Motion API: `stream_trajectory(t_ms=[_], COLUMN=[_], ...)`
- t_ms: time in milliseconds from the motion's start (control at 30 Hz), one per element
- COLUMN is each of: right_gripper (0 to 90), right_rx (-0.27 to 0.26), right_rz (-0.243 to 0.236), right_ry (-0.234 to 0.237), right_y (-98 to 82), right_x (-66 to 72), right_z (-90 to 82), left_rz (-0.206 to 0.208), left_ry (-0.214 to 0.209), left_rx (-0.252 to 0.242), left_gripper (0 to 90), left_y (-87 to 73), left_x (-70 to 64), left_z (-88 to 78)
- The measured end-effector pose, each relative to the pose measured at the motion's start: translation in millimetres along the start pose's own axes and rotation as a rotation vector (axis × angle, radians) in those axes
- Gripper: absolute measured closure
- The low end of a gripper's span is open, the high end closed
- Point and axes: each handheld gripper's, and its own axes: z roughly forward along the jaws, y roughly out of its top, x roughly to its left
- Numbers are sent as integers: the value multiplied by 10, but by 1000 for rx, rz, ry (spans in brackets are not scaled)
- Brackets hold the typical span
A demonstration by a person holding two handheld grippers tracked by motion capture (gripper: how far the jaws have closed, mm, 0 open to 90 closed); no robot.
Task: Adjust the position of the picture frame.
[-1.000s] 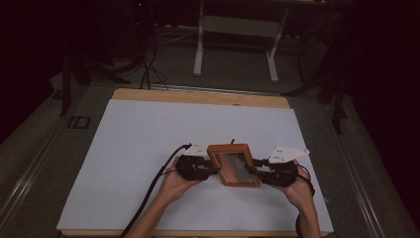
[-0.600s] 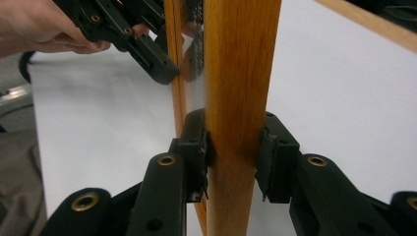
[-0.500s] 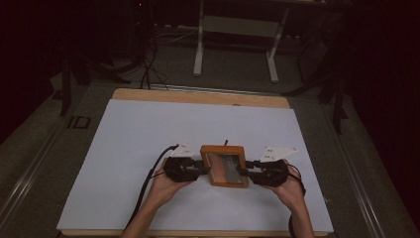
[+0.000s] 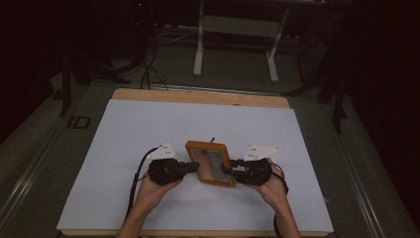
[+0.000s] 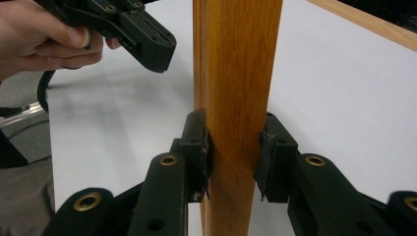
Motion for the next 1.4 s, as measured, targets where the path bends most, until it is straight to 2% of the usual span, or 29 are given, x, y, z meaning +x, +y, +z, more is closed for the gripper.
stream_trajectory(t_ms=[200, 267, 400, 500, 533, 600, 667, 767, 900, 1000, 1067, 1100, 1200, 1300, 1400], right_gripper=[690, 688, 686, 686, 685, 685, 685, 684, 684, 664, 657, 655, 653, 654, 654], right_rx=[11, 15, 12, 21, 29, 28, 22, 20, 13, -1, 1, 1, 3, -11, -15], right_rz=[-23, -31, -14, -24, -31, -29, -26, -24, 4, 24, 27, 29, 56, 90, 133], right_ry=[-2, -9, -10, -16, -18, -16, -14, -7, 3, 11, 8, 12, 47, 92, 142], right_y=[-11, -7, -52, -84, -100, -107, -112, -133, -174, -200, -200, -196, -169, -153, -137], right_x=[0, -1, -68, -94, -106, -117, -129, -152, -194, -222, -221, -218, -173, -145, -117], right_z=[-13, -14, -29, -46, -55, -56, -51, -57, -66, -61, -56, -49, 38, 122, 220], left_rz=[20, 21, 40, 38, 40, 44, 65, 89, 86, 85, 87, 84, 71, 14, -29], left_ry=[84, 89, 137, 145, 138, 103, 71, 66, 69, 61, 65, 76, 80, 60, 52], left_rx=[34, 35, 49, 58, 60, 68, 98, 134, 149, 159, 165, 183, 186, 157, 151], left_gripper=[807, 793, 719, 685, 620, 568, 524, 518, 534, 574, 587, 587, 588, 598, 607], left_y=[-8, -18, -23, -25, -25, -24, -18, -5, 27, 35, 37, 44, 21, -46, -106], left_x=[54, 71, 67, 93, 101, 115, 104, 90, 96, 88, 76, 59, 66, 92, 121], left_z=[-17, -12, 4, 49, 69, 144, 260, 411, 474, 441, 426, 382, 263, 101, -15])
